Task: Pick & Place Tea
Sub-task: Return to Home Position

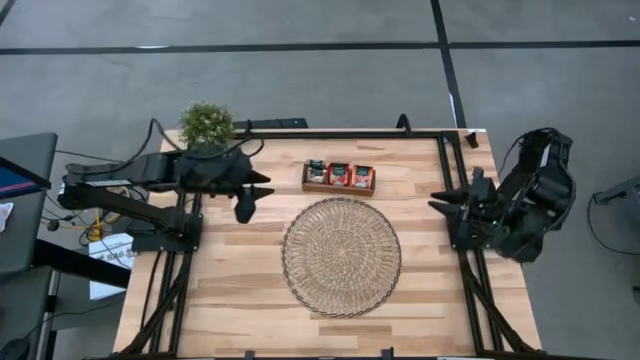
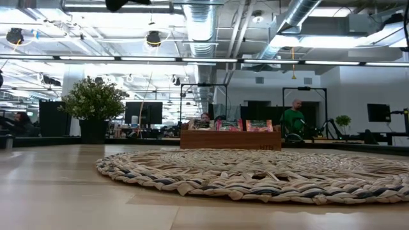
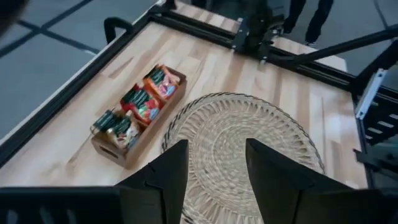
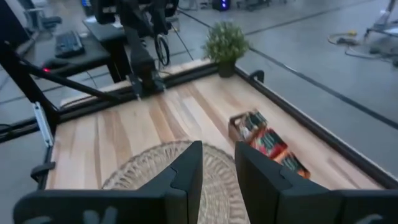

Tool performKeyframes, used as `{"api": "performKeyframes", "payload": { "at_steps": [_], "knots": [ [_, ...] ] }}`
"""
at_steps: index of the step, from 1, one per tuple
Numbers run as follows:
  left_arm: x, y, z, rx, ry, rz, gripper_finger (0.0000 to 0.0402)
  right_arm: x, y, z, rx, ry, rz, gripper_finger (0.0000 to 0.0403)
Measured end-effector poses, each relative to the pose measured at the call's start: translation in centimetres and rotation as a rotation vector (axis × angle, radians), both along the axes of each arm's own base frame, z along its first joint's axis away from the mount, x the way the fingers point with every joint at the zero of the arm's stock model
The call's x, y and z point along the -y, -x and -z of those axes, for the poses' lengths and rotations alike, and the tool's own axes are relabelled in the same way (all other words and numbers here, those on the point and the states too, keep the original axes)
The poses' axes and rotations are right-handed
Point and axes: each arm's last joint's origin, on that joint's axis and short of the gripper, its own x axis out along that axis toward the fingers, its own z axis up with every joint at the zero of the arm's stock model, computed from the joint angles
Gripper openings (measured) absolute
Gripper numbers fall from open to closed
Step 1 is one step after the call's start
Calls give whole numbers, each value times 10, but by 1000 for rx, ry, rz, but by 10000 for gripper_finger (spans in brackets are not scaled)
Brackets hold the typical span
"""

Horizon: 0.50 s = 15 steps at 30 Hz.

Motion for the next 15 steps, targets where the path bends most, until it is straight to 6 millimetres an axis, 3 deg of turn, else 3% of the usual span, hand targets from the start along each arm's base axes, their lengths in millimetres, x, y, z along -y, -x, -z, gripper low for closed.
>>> {"api": "performKeyframes", "payload": {
  "at_steps": [5, 9, 15],
  "knots": [
    [7, 11, 4, 72, 1, 7, 151, 3, -3, -10, 35, 18, -41, 85],
    [8, 18, 33, 170, 47, 20, 151, -1, -11, -13, 9, 25, -86, 85],
    [9, 33, 72, 288, 133, 51, 151, -7, -27, 11, -39, -27, -91, 85]
  ]
}}
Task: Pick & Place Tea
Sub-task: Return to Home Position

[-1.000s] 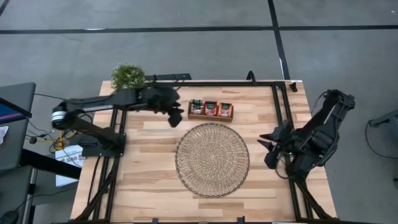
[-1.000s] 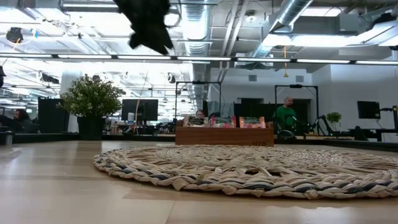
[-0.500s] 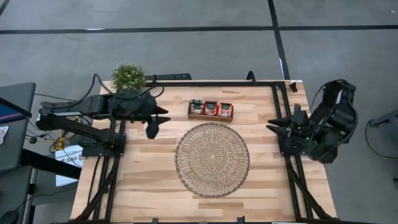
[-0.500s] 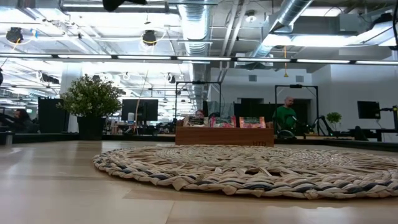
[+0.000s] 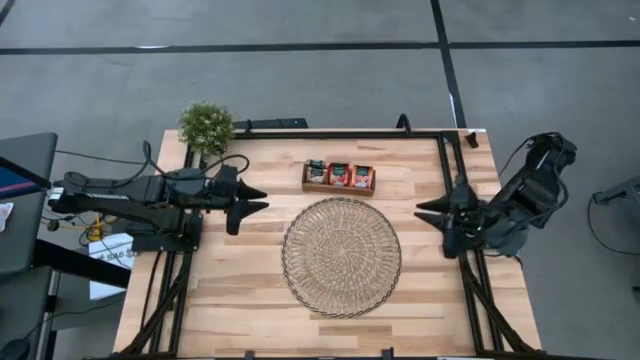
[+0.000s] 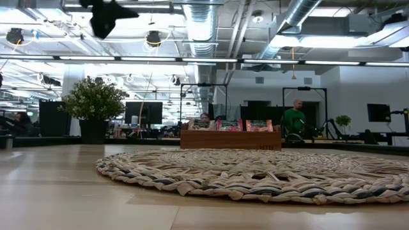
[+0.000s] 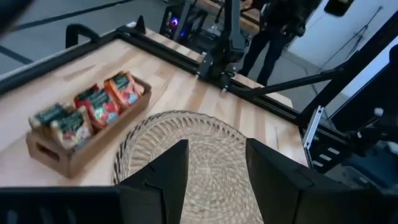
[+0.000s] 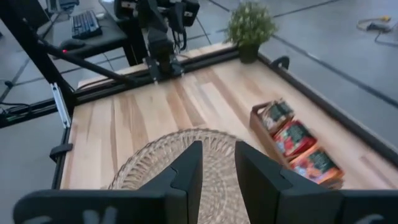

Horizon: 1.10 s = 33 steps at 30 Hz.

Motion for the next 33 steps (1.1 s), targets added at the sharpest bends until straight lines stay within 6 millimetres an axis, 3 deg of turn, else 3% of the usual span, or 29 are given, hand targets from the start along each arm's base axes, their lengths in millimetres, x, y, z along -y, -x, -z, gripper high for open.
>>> {"api": "performKeyframes", "payload": {
  "at_steps": [6, 12, 19, 33],
  "knots": [
    [-1, 14, 19, 57, 29, -19, 151, 1, -11, 31, 11, -38, 1, 85],
    [-2, 24, 20, 82, 15, -49, 151, 25, -17, 37, 56, -17, -21, 85],
    [-3, 31, 20, 69, 6, -48, 151, 57, -4, 36, 124, -42, -46, 85],
    [-4, 31, 19, 81, -64, -88, 151, 73, 29, 94, 405, -154, -78, 85]
  ]
}}
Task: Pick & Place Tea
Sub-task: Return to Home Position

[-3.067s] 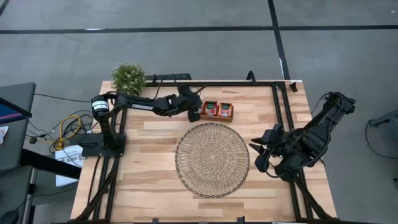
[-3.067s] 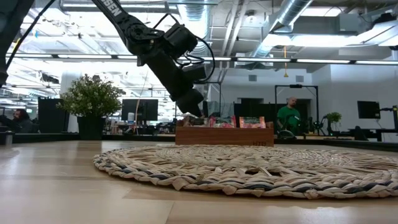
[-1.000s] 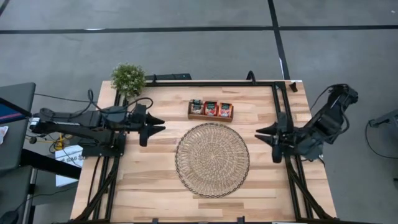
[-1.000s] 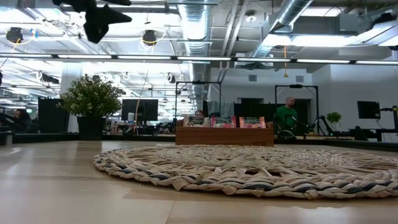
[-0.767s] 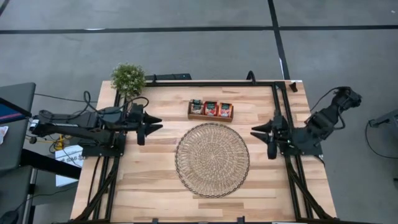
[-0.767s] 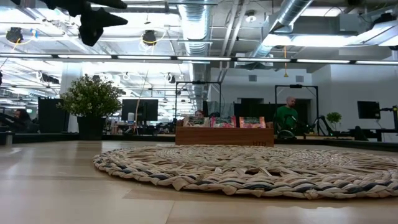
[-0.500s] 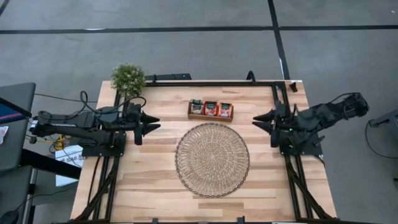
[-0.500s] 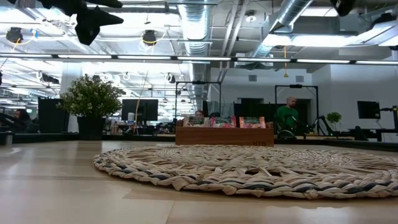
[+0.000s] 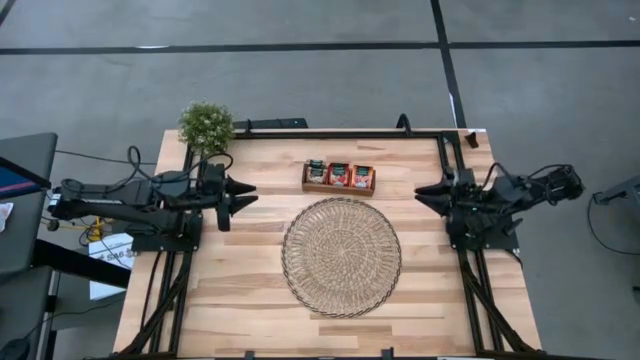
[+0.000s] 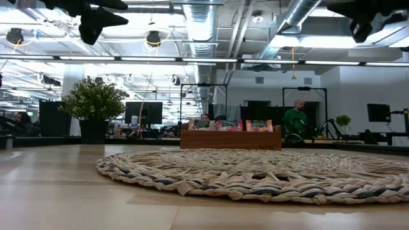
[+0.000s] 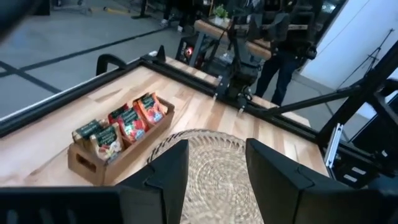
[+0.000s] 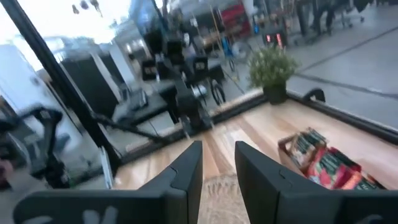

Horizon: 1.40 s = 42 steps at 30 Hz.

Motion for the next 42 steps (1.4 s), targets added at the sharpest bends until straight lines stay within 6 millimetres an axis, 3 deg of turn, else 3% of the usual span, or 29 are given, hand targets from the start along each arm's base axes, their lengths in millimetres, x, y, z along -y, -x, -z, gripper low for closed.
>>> {"api": "performKeyframes", "payload": {
  "at_steps": [12, 20, 24, 34, 42],
  "knots": [
    [-1, 21, 46, 150, -7, 1, 151, 11, 29, 21, 140, -58, 1, 85],
    [-2, 44, 72, 207, -5, -8, 151, 10, 27, 30, 44, -30, 1, 85],
    [-3, 54, 79, 171, -4, -21, 151, 10, 28, 35, 5, -122, 13, 85],
    [-3, 49, 100, 76, -16, -38, 151, 9, 25, 37, 32, -71, 11, 85],
    [-6, 48, 101, 107, -21, -160, 151, 3, 9, 67, 37, 7, -22, 85]
  ]
}}
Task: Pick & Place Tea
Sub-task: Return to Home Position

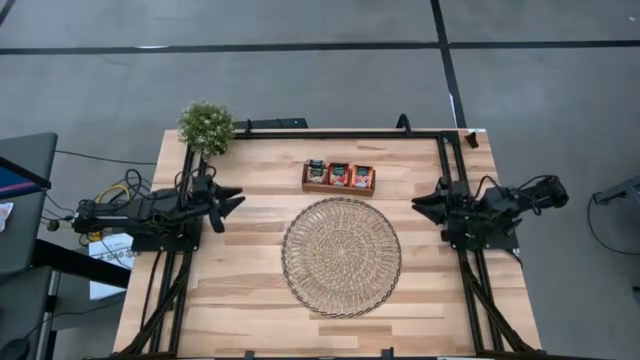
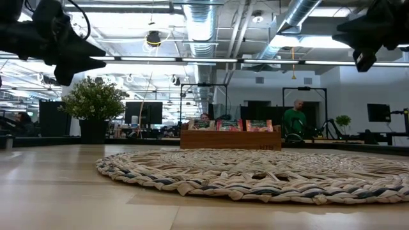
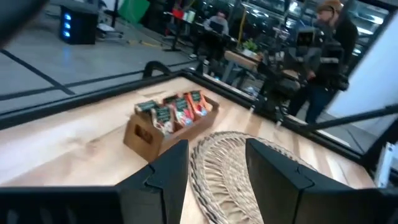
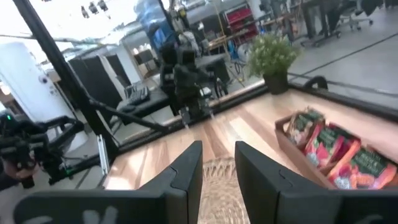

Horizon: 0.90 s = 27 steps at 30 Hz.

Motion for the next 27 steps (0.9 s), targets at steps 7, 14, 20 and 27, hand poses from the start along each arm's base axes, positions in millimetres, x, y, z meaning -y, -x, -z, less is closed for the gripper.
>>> {"api": "performKeyframes", "payload": {
  "at_steps": [7, 14, 20, 27],
  "knots": [
    [-1, 1, 3, -21, 28, -44, 151, -3, -5, 10, -4, 22, -56, 85],
    [-1, 1, 7, -43, 58, -59, 151, 0, -5, 18, -85, 49, -100, 85],
    [-3, 2, 6, -41, 54, -114, 151, 5, -5, 27, -176, 41, -111, 85],
    [-4, 2, 6, -38, 51, -149, 151, 10, -6, 25, -161, 36, -77, 85]
  ]
}}
